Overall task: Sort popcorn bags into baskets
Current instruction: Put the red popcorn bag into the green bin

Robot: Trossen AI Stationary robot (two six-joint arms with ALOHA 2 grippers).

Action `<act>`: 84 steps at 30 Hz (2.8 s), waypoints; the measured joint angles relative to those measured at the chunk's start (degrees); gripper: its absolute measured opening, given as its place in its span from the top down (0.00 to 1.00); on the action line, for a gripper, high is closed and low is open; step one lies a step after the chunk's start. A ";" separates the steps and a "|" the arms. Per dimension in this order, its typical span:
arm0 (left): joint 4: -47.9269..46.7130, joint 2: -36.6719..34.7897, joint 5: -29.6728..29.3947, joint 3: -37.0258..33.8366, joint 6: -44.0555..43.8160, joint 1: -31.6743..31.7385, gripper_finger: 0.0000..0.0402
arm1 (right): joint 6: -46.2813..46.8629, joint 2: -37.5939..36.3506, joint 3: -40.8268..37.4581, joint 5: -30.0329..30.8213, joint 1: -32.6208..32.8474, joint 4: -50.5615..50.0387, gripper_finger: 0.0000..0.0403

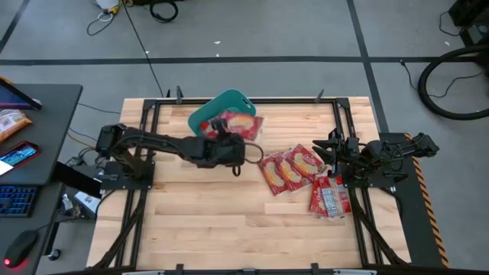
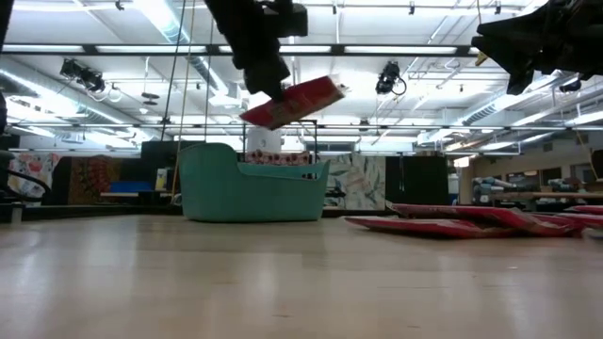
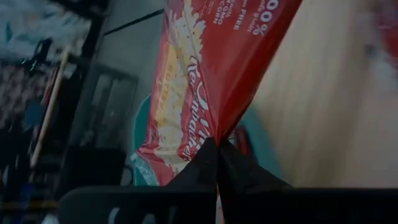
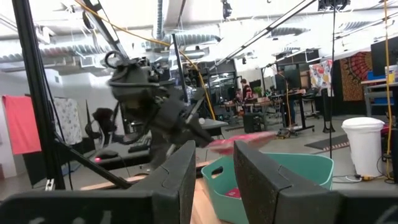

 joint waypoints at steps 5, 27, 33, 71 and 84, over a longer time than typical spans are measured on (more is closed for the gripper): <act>-2.73 0.03 -0.50 0.00 -5.66 4.21 1.00 | 0.01 0.00 0.00 -0.01 0.01 0.00 0.72; -11.40 8.18 12.42 0.07 -16.35 16.88 0.99 | 0.00 0.00 0.00 -0.01 0.00 -0.02 0.72; -11.87 8.18 12.45 0.07 -17.07 16.56 0.93 | 0.02 0.00 0.00 -0.01 -0.02 -0.01 0.72; 9.28 11.59 20.47 0.07 18.99 1.10 0.61 | 0.01 -0.02 0.00 0.00 -0.02 -0.13 0.72; 12.64 17.60 22.95 0.02 27.68 -2.08 0.61 | 0.00 0.00 0.00 0.09 0.00 0.04 0.72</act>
